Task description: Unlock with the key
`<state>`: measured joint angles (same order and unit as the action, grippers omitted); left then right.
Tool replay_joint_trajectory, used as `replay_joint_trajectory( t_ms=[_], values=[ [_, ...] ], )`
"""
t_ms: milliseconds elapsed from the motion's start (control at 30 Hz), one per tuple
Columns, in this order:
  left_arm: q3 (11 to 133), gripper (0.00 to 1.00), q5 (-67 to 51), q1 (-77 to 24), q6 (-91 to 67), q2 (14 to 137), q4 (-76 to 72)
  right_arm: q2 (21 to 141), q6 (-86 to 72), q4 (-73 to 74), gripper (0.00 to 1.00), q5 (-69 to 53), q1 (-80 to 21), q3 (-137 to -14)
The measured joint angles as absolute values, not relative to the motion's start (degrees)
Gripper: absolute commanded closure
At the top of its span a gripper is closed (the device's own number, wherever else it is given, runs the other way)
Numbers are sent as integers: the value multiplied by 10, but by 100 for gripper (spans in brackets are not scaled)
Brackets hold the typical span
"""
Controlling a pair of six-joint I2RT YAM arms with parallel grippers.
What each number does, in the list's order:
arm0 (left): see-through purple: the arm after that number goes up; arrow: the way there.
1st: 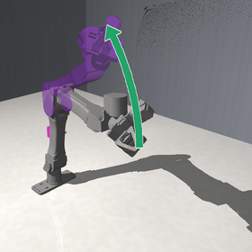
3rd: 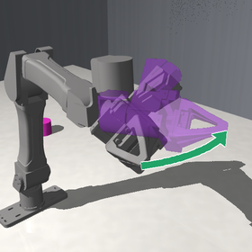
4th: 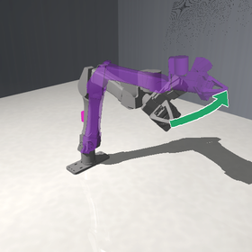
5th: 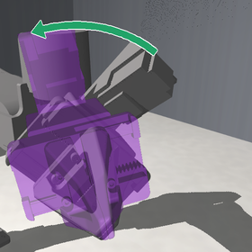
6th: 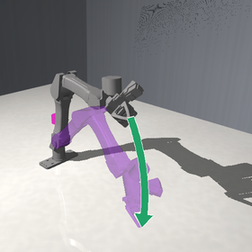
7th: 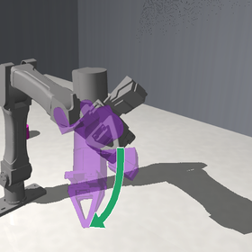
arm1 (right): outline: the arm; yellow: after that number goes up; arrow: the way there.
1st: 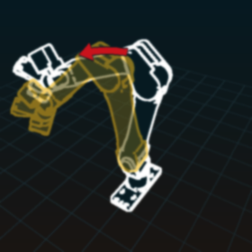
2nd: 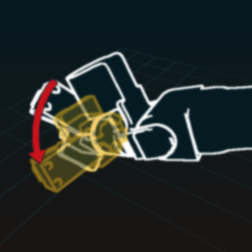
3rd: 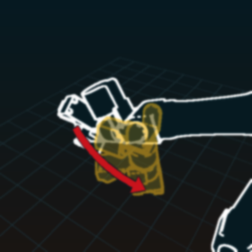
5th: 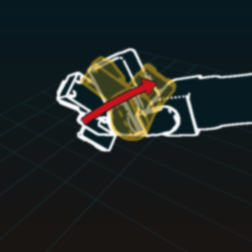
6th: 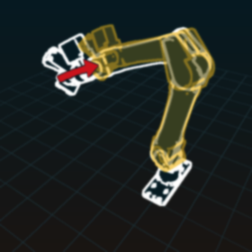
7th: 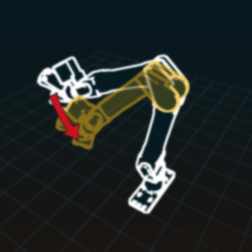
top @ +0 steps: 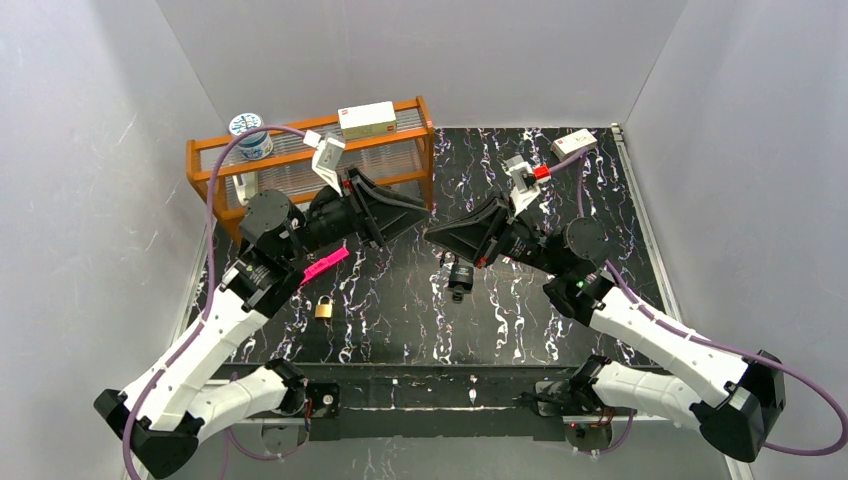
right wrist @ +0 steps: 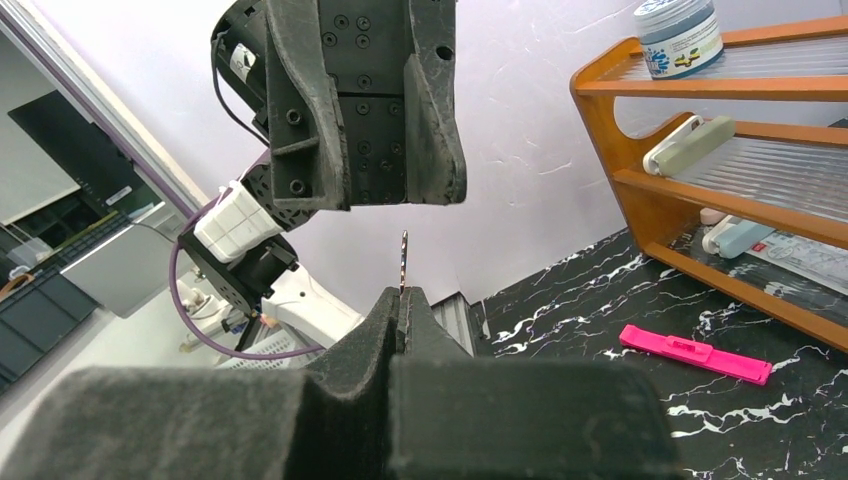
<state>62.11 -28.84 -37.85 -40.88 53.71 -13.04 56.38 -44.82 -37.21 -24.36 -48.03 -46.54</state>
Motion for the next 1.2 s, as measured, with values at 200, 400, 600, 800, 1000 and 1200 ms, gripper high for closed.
replay_joint_trajectory(
  t_ms=[200,400,600,800,1000,1200],
  values=[
    [624,70,-306,-379,-401,553,-110,563,-450,-374,99,-244,-479,-463],
    [624,85,-323,-379,-396,554,-101,563,-452,-374,99,-244,-476,-462],
    [624,100,-339,-379,-393,555,-97,563,-456,-375,99,-245,-474,-460],
    [623,100,-341,-379,-392,554,-103,562,-466,-372,44,-244,-472,-460],
    [623,100,-307,-379,-396,546,-108,562,-463,-368,38,-235,-469,-459],
    [620,100,-283,-379,-403,545,-122,575,-461,-368,42,-236,-469,-460]
  ],
)
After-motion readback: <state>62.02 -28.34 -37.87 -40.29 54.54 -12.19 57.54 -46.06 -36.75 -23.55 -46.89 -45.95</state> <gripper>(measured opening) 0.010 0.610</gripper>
